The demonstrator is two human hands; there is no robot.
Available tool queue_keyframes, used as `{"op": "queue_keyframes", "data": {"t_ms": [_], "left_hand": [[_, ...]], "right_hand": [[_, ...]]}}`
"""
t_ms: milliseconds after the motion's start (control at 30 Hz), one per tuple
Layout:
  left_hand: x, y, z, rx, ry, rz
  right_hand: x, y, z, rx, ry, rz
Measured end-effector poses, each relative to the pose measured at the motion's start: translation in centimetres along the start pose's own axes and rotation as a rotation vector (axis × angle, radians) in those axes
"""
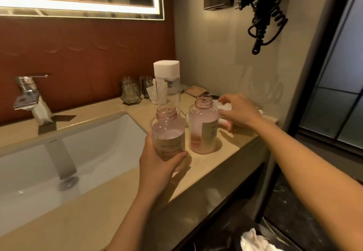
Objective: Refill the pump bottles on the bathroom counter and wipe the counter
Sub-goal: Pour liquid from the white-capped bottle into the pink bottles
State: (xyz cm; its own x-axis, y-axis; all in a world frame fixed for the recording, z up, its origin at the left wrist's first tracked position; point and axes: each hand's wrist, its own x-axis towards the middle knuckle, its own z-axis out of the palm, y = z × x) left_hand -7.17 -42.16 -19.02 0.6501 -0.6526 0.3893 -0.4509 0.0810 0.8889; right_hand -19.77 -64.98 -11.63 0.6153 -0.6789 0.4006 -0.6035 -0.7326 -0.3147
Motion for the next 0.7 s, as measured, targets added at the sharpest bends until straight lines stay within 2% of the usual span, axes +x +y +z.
{"op": "queue_keyframes", "data": {"t_ms": [100,233,433,600,700], "left_hand": [[0.0,0.0,-0.1,-0.01,-0.006,0.01],[-0.1,0.1,-0.3,-0.003,-0.013,0.016],[-0.1,-0.1,-0.1,-0.012,-0.013,0.031],[-0.1,-0.3,-0.2,-0.005,-0.011,0.04],[-0.1,-0.6,-0.2,-0.007,-0.011,0.04]], "right_hand": [[-1.2,-0.2,1.3,-0.253,-0.041,-0.064],[-2.1,-0.9,2.7,-0.396,0.013,-0.09],[-2.6,-2.1,3.7,-0.384,0.159,-0.009],[-3.1,-2.5,4.2,-0.421,0.088,0.088],[-2.9,-2.2,4.6,-0.316,0.123,0.156]]}}
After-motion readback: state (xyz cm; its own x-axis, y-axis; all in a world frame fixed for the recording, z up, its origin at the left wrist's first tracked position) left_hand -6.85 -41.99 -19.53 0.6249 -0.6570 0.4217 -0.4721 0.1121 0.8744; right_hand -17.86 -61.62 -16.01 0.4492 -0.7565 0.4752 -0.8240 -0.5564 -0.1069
